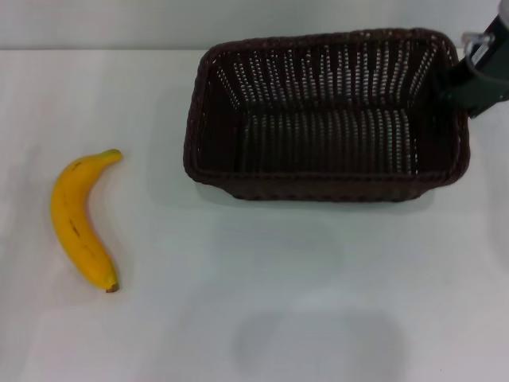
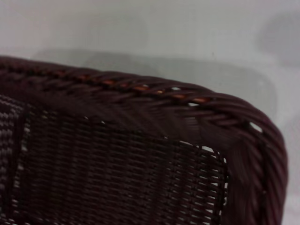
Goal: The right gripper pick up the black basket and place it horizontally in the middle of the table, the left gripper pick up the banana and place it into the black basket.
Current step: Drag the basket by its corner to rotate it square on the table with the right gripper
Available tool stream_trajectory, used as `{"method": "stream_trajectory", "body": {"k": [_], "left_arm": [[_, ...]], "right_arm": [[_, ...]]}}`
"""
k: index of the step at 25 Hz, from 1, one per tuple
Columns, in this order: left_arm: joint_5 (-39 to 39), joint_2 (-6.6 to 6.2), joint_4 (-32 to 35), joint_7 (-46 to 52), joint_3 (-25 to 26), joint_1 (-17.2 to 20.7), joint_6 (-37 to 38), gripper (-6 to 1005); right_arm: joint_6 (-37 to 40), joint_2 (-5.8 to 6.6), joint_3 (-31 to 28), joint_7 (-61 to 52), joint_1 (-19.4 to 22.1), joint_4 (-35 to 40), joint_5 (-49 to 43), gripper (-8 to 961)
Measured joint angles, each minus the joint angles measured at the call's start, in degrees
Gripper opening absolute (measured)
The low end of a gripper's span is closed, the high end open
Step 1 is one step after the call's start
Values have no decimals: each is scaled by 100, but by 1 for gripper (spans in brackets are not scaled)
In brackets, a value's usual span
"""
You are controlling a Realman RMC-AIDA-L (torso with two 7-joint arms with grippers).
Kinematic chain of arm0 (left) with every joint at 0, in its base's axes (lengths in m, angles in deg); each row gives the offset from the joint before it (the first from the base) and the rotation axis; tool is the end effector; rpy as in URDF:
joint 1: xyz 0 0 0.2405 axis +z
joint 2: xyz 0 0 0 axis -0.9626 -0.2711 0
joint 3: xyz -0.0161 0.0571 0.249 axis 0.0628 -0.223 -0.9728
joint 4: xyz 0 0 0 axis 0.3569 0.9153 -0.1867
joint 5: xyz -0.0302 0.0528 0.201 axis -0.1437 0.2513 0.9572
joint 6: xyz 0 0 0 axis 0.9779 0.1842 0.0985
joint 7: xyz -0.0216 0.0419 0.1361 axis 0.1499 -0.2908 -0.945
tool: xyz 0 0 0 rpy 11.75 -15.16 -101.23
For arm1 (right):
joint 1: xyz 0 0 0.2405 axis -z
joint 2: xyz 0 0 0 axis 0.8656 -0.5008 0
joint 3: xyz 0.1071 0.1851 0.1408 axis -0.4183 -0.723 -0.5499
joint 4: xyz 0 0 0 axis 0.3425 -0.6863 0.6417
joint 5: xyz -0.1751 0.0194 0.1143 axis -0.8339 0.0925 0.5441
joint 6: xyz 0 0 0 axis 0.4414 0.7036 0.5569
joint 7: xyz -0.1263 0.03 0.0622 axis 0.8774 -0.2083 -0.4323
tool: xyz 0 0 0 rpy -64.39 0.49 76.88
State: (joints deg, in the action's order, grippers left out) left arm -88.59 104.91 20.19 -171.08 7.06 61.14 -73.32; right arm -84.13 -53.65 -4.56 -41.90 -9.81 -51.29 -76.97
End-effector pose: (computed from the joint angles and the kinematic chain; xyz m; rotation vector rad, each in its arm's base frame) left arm -0.3873 0.2755 0.0834 -1.3252 -0.5335 -0.8040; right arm 0.1345 0.4465 0.0551 -2.0929 1.6858 -0.4821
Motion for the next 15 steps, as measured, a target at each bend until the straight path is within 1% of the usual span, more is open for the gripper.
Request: {"method": "stream_trajectory", "body": {"k": [1,4,6,12,15], "left_arm": [[0,0,0,-2,-1,-14,15,801],[0,0,-2,-3,0,-26,64,800],[0,0,-13,-4,0,-26,65,799],[13,13,-22,-4,0,-23,67,798],[23,22,-24,-4,-1,-23,67,797]], "right_arm": [[-5,-29,115,-38,-2,8,-3,163],[-78,-168,634,-155,-50,50,-43,161],[-136,-236,805,-191,-86,117,-55,161],[-303,-457,1051,-310,-344,224,-155,159],[-305,-510,1070,-410,-477,168,-120,158]]}}
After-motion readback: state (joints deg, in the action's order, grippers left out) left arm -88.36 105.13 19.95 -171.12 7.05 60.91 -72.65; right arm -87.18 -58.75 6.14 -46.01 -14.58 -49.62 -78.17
